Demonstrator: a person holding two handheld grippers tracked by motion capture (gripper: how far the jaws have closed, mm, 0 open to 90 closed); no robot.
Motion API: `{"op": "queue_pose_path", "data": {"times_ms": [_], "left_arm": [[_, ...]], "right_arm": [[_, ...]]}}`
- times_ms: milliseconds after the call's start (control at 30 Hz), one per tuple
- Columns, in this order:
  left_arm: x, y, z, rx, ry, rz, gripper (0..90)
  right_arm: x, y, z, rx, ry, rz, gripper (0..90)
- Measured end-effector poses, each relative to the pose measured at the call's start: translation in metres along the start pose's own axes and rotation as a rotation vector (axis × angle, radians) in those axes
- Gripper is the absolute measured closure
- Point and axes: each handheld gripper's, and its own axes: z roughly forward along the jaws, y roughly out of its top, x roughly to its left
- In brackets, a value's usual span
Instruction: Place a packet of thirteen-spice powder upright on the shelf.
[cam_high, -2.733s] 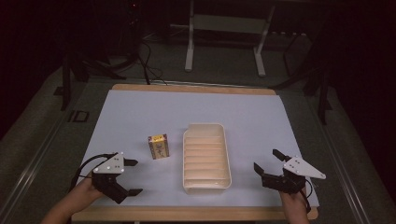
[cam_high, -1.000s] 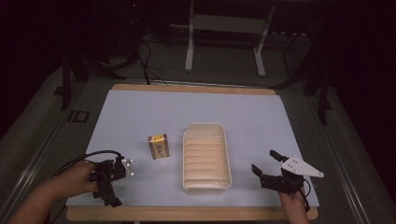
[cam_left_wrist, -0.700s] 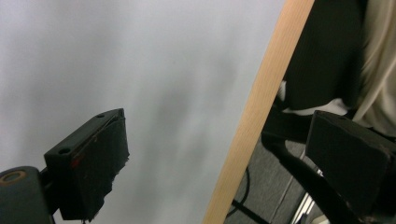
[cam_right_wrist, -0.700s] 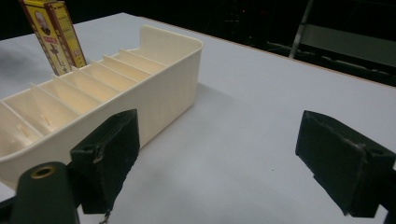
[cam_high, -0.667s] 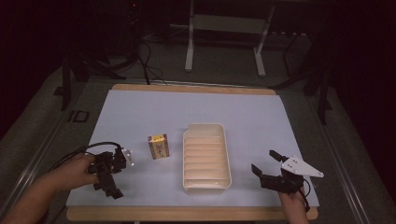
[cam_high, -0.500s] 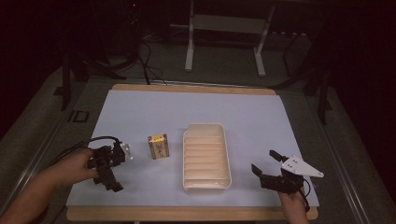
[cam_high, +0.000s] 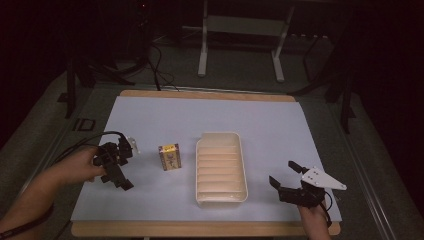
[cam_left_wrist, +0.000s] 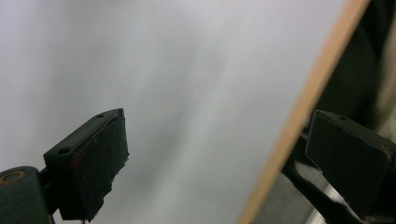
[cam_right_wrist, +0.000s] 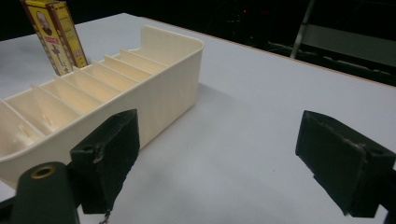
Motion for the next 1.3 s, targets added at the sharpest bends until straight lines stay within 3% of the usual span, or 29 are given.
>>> {"op": "queue_pose_path", "data": {"times_ms": [67, 167, 233, 300, 400, 467, 600, 800, 1100, 1300], "left_arm": [[0.003, 0.002, -0.005, -0.031, -0.028, -0.013, 2.0], [0.002, 0.007, -0.010, -0.064, -0.024, -0.002, 2.0], [-0.001, 0.012, -0.011, -0.057, -0.011, 0.027, 2.0], [-0.004, 0.017, -0.011, -0.037, 0.009, 0.026, 2.0], [-0.006, 0.025, -0.011, -0.028, 0.007, 0.039, 2.0], [-0.007, 0.030, -0.011, -0.027, -0.004, 0.054, 2.0], [-0.011, 0.040, -0.012, -0.017, 0.027, 0.087, 2.0], [-0.010, 0.052, -0.024, -0.074, 0.048, 0.123, 2.5], [-0.008, 0.066, -0.031, -0.159, 0.086, 0.178, 15.5], [-0.005, 0.075, -0.024, -0.151, 0.110, 0.184, 23.2]], "right_arm": [[0.000, 0.000, 0.000, 0.002, -0.002, -0.002, 13.7], [0.000, 0.000, 0.000, -0.002, -0.002, -0.006, 13.7], [0.000, 0.000, 0.000, -0.004, -0.004, -0.007, 13.8], [0.000, 0.000, 0.000, -0.004, -0.005, -0.008, 13.7], [0.000, 0.000, 0.000, -0.005, -0.004, -0.011, 13.7], [0.001, 0.001, 0.000, -0.004, -0.003, -0.028, 13.9], [0.002, 0.002, 0.000, -0.003, 0.000, -0.054, 13.9], [0.002, 0.002, 0.000, -0.003, 0.000, -0.046, 13.9], [0.001, 0.002, -0.001, -0.004, 0.000, -0.041, 13.9], [0.001, 0.001, -0.001, -0.004, 0.002, -0.040, 13.9]]}}
